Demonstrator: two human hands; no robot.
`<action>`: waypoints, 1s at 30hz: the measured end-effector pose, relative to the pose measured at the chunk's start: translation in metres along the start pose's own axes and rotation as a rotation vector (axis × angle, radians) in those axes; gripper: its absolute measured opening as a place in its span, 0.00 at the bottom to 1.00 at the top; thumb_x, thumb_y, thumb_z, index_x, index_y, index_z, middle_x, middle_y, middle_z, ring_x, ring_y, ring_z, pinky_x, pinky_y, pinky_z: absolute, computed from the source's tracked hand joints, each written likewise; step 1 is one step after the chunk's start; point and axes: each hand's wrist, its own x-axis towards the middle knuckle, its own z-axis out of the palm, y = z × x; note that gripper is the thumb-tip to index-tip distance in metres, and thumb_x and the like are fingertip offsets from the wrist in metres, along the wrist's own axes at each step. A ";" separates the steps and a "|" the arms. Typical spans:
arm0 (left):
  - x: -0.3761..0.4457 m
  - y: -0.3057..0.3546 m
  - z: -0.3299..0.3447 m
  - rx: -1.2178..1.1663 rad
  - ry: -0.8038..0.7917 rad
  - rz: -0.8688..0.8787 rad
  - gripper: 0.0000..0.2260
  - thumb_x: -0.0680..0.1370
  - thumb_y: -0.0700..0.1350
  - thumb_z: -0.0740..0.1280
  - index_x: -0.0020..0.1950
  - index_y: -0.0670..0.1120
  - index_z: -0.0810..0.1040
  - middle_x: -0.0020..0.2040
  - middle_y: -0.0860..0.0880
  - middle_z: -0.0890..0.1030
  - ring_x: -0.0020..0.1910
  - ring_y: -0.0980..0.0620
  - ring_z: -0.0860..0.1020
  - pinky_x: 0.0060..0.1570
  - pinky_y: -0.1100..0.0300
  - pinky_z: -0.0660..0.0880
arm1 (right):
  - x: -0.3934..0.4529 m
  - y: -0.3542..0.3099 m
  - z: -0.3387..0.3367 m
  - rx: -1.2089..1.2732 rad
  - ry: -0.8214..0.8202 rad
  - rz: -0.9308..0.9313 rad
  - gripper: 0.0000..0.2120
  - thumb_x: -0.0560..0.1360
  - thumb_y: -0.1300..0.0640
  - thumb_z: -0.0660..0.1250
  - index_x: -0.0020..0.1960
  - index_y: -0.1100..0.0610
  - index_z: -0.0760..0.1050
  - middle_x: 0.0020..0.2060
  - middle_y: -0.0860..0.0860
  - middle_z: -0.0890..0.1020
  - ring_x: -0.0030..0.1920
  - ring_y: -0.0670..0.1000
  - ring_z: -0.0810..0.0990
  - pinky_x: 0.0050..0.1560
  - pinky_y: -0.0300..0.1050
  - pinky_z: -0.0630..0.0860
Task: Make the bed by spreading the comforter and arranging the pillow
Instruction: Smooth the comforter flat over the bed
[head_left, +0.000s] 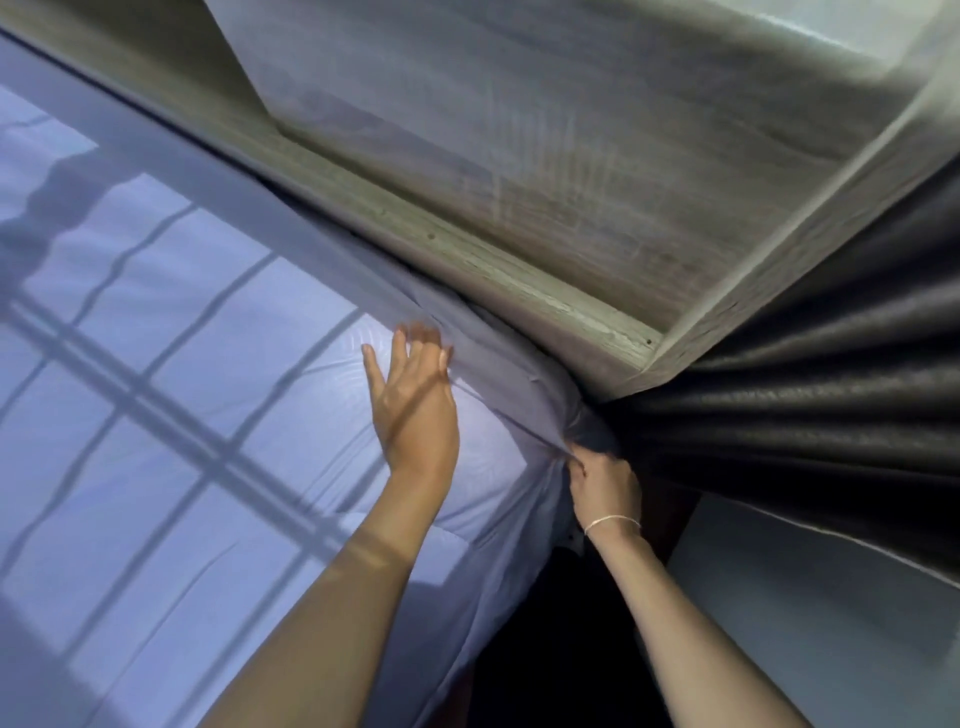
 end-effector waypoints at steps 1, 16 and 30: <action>0.001 0.000 -0.003 0.010 -0.047 0.013 0.19 0.80 0.45 0.50 0.63 0.43 0.75 0.63 0.46 0.78 0.69 0.45 0.71 0.70 0.41 0.57 | 0.008 -0.001 0.007 0.081 -0.033 0.004 0.14 0.73 0.64 0.64 0.55 0.55 0.81 0.46 0.65 0.82 0.49 0.66 0.80 0.43 0.50 0.75; -0.010 -0.016 -0.011 0.199 -0.153 0.261 0.20 0.80 0.55 0.51 0.70 0.53 0.70 0.73 0.50 0.67 0.74 0.47 0.60 0.74 0.44 0.50 | 0.042 0.030 0.065 0.698 0.140 0.250 0.25 0.68 0.44 0.71 0.62 0.53 0.76 0.57 0.54 0.81 0.53 0.53 0.81 0.55 0.47 0.76; 0.011 -0.005 -0.012 0.282 -0.326 0.472 0.22 0.76 0.50 0.52 0.69 0.53 0.71 0.69 0.50 0.72 0.70 0.48 0.66 0.70 0.42 0.51 | 0.043 0.003 0.054 0.099 0.575 -0.146 0.10 0.72 0.57 0.61 0.44 0.57 0.81 0.37 0.55 0.81 0.35 0.59 0.79 0.32 0.45 0.72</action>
